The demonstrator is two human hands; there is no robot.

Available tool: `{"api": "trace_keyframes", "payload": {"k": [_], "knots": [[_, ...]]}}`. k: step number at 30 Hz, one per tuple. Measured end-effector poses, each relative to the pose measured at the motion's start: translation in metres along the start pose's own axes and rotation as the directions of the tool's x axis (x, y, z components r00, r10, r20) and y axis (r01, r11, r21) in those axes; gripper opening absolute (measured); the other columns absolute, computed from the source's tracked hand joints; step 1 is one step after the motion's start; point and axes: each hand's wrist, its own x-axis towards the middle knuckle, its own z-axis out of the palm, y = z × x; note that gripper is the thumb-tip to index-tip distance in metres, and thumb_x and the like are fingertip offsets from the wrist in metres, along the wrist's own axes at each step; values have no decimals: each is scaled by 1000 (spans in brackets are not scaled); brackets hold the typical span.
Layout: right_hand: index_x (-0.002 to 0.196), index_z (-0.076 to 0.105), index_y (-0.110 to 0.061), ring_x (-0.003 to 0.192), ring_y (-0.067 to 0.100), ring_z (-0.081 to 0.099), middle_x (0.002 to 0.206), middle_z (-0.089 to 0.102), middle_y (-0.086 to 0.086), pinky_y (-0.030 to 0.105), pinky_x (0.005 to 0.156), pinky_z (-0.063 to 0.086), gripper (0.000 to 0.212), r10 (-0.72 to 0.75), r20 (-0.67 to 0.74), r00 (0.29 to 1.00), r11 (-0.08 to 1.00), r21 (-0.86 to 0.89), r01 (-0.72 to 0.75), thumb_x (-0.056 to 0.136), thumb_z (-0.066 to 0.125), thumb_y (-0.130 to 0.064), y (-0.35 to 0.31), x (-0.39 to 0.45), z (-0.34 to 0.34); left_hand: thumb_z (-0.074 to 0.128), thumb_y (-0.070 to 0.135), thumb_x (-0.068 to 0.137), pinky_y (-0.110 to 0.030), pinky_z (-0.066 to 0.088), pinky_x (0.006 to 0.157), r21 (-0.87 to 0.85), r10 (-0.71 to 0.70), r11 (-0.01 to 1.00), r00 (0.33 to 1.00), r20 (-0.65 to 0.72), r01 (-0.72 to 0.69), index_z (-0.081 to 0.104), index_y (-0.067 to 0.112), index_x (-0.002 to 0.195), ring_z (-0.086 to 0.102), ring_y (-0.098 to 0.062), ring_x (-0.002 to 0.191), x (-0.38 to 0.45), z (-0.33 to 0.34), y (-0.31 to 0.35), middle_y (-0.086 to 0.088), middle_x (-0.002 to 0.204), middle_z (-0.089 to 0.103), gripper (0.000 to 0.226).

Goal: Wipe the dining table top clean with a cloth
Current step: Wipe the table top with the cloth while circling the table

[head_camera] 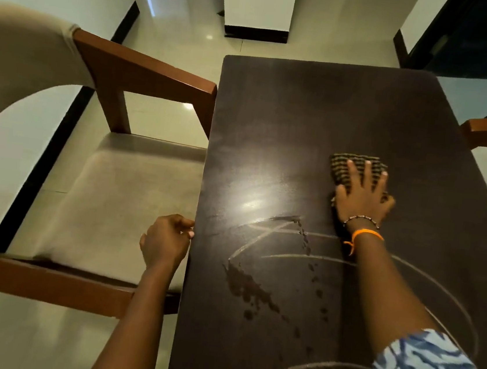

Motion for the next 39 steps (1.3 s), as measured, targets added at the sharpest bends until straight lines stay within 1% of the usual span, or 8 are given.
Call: {"api": "trace_keyframes", "payload": {"k": [4, 13, 20, 23, 28, 32, 36, 39], "knots": [[146, 20, -37, 145, 33, -1, 159, 8, 0, 59, 108, 14, 56, 101, 3, 995, 995, -11, -101, 93, 38, -39, -41, 10, 11, 63, 10, 81, -40, 49, 87, -39, 0, 999, 1000, 23, 1, 72, 20, 87, 64, -24, 92, 9, -1, -7, -1, 95, 73, 16], [147, 20, -36, 145, 34, -2, 159, 8, 3, 57, 110, 12, 58, -388, 94, 917, 922, 15, 388, 92, 40, -42, -226, -2, 51, 62, 14, 83, -34, 49, 81, -39, 20, 999, 1000, -8, -20, 68, 21, 88, 59, -14, 77, 11, 5, -11, 4, 87, 68, 10], [146, 20, -39, 146, 26, 2, 159, 9, -4, 49, 106, 17, 59, -650, 155, 744, 756, 37, 653, 91, 40, -40, -202, -56, 47, 59, 14, 88, -31, 47, 78, -83, 55, 995, 998, -16, -57, 68, 18, 106, 62, -20, 95, -1, 1, -13, -2, 107, 69, 21], [146, 22, -40, 146, 25, 4, 159, 12, -6, 47, 103, 21, 60, -574, 126, 809, 816, 12, 578, 89, 42, -37, -148, -49, 34, 54, 2, 88, -27, 46, 80, -106, 112, 989, 992, 51, -106, 66, 16, 113, 61, -21, 102, -6, -2, -18, -4, 117, 65, 31], [146, 22, -37, 145, 27, 7, 158, 14, -3, 54, 103, 23, 60, -210, 34, 977, 977, -42, 211, 90, 44, -33, -32, -21, 6, 62, -1, 81, -23, 42, 75, -154, 131, 981, 987, 91, -116, 65, 13, 112, 59, -17, 90, -9, -2, -16, -4, 117, 62, 34], [147, 20, -34, 145, 31, 1, 159, 9, -1, 58, 106, 18, 59, 59, 23, 998, 998, -15, -59, 92, 41, -34, -27, -38, 5, 64, -1, 80, -24, 41, 74, -130, 118, 986, 988, 101, -104, 65, 13, 110, 58, -18, 93, -4, -1, -18, -2, 116, 63, 33], [148, 15, -36, 145, 32, -4, 160, 3, 1, 58, 107, 16, 64, -125, 42, 991, 992, 1, 125, 90, 44, -38, -103, -81, 22, 64, 2, 80, -27, 45, 78, -143, 141, 981, 986, 90, -127, 66, 13, 109, 60, -21, 97, -5, -1, -22, -3, 117, 63, 31], [147, 15, -37, 146, 29, -7, 160, 1, -1, 55, 108, 11, 65, -393, 146, 908, 919, 82, 384, 89, 44, -39, -172, -128, 42, 57, 9, 87, -36, 49, 87, -125, 154, 981, 987, 40, -148, 63, 16, 115, 59, -25, 105, -18, 1, -23, -4, 120, 61, 30]]}}
